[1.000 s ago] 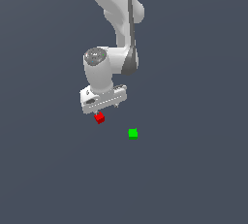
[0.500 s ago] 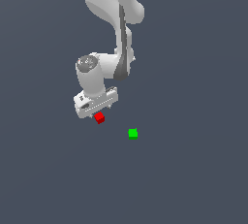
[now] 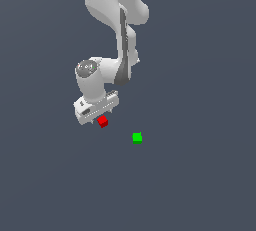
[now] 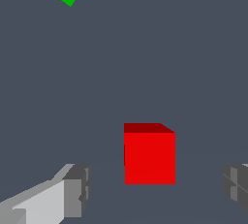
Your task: Stack the red cube on top of the green cube.
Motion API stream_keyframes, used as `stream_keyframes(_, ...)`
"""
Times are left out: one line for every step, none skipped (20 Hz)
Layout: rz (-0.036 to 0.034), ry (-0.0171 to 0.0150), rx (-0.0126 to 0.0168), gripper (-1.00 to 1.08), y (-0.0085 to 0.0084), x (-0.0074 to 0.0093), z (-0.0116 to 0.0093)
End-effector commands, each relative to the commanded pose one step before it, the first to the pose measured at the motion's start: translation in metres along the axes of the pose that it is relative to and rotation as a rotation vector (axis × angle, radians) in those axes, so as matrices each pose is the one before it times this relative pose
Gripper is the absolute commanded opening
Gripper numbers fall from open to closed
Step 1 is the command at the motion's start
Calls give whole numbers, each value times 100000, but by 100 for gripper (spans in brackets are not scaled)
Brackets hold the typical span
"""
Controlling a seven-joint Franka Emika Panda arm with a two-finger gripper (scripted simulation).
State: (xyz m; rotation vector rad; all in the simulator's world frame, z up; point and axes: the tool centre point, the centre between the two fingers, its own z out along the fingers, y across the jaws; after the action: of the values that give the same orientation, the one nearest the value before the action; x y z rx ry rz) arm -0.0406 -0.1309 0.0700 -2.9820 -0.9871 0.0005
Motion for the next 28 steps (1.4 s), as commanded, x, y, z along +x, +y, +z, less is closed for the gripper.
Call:
stream_keyframes(-21, -5, -11, 100, -3, 5, -1)
stream_keyframes(0, 0, 0, 100, 0, -1, 33)
stream_keyframes(0, 0, 0, 100, 1, -3, 100)
stream_keyframes(0, 0, 0, 100, 1, -5, 166)
stream_keyframes(0, 0, 0, 100, 1, -8, 232)
stream_keyframes(-68, 4, -12, 100, -25, 20, 291)
stream_keyframes(0, 0, 0, 100, 1, -13, 362)
stream_keyframes(0, 0, 0, 100, 0, -16, 426)
stream_keyframes(-48, 3, -8, 100, -19, 2, 483)
stream_keyframes(0, 0, 0, 100, 0, -21, 547)
stream_keyframes(-68, 4, -11, 100, -25, 11, 532)
stream_keyframes(0, 0, 0, 100, 5, -14, 467)
stream_keyframes(0, 0, 0, 100, 9, -7, 396)
stream_keyframes(-68, 5, -13, 100, -12, 30, 317)
stream_keyframes(0, 0, 0, 100, 19, 7, 256)
stream_keyframes(0, 0, 0, 100, 22, 13, 189)
stream_keyframes(0, 0, 0, 100, 23, 16, 126)
stream_keyframes(0, 0, 0, 100, 18, 14, 70)
stream_keyframes(0, 0, 0, 100, 7, 6, 22)
stream_keyframes(0, 0, 0, -100, 0, 0, 0)
stream_keyframes(0, 0, 0, -100, 0, 0, 0)
stream_keyframes(0, 0, 0, -100, 0, 0, 0)
stream_keyframes(0, 0, 0, -100, 0, 0, 0)
stream_keyframes(0, 0, 0, -100, 0, 0, 0)
stream_keyframes(0, 0, 0, -100, 0, 0, 0)
stream_keyframes(0, 0, 0, -100, 0, 0, 0)
stream_keyframes(0, 0, 0, -100, 0, 0, 0)
stream_keyframes(0, 0, 0, -100, 0, 0, 0)
